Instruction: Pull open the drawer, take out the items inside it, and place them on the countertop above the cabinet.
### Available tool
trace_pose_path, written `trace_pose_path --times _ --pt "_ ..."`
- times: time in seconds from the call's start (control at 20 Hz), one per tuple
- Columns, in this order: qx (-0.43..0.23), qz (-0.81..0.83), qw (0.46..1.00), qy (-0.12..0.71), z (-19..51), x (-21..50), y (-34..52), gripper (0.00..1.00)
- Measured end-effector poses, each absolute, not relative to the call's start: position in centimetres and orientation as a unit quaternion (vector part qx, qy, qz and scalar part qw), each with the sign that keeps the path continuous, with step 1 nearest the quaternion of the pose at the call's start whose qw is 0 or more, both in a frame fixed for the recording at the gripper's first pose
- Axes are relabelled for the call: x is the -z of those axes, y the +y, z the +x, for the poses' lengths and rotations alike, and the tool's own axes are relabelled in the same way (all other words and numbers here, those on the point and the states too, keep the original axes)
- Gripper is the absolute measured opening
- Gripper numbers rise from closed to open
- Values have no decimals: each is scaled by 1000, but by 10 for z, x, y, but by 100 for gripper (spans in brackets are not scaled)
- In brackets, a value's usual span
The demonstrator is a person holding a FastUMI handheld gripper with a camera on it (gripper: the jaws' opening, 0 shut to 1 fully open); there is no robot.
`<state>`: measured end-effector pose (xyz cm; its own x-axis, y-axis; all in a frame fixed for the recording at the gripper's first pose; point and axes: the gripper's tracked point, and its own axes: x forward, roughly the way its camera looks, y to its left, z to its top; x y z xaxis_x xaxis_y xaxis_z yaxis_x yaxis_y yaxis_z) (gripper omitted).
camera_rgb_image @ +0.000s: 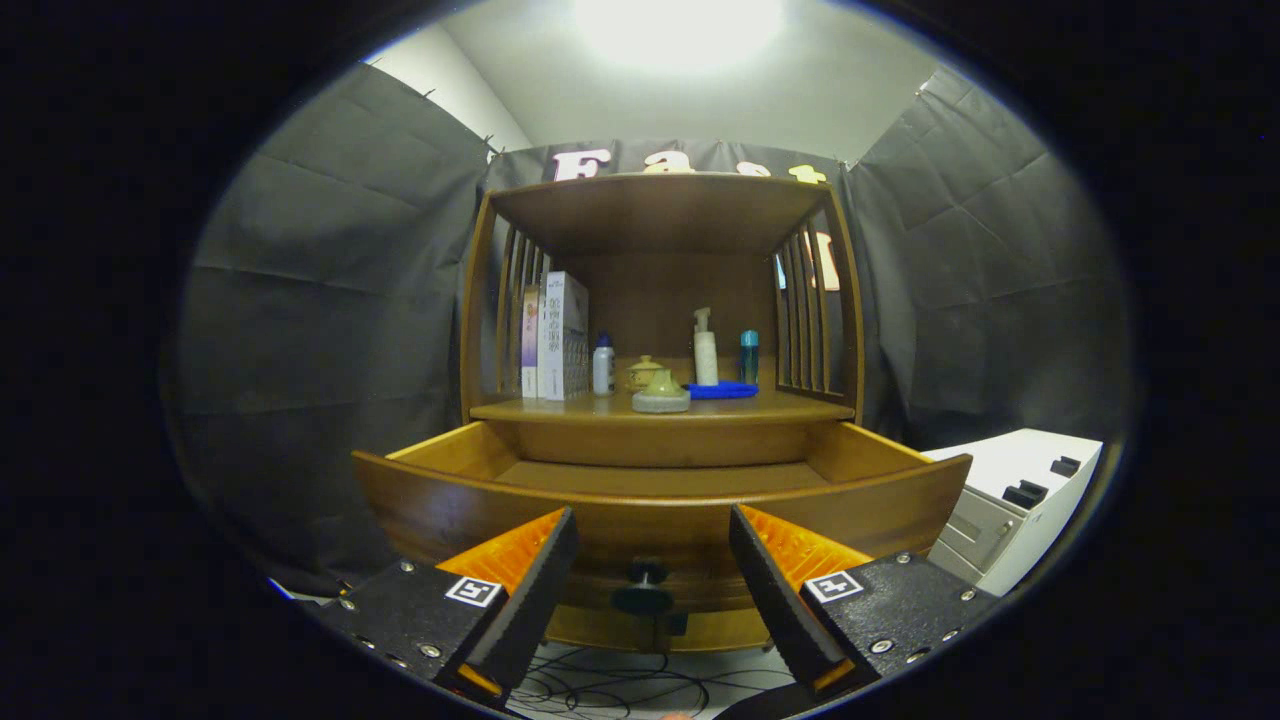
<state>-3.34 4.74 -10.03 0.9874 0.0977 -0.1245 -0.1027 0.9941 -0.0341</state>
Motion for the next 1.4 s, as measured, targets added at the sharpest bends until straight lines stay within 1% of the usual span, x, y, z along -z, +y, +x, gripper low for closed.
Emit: trace_pose_path --times 0.4,0.7,0.95,1.1,1.2,1.4 --pt "-49 -27 994 90 -27 152 48 95" --pt "-34 -11 996 86 -11 152 47 95" --pt "-32 -3 995 100 -4 160 48 95" --pt "-19 12 994 108 1 163 44 95" --pt "-19 10 994 105 1 163 46 93" --pt "-19 8 994 104 3 163 46 94"
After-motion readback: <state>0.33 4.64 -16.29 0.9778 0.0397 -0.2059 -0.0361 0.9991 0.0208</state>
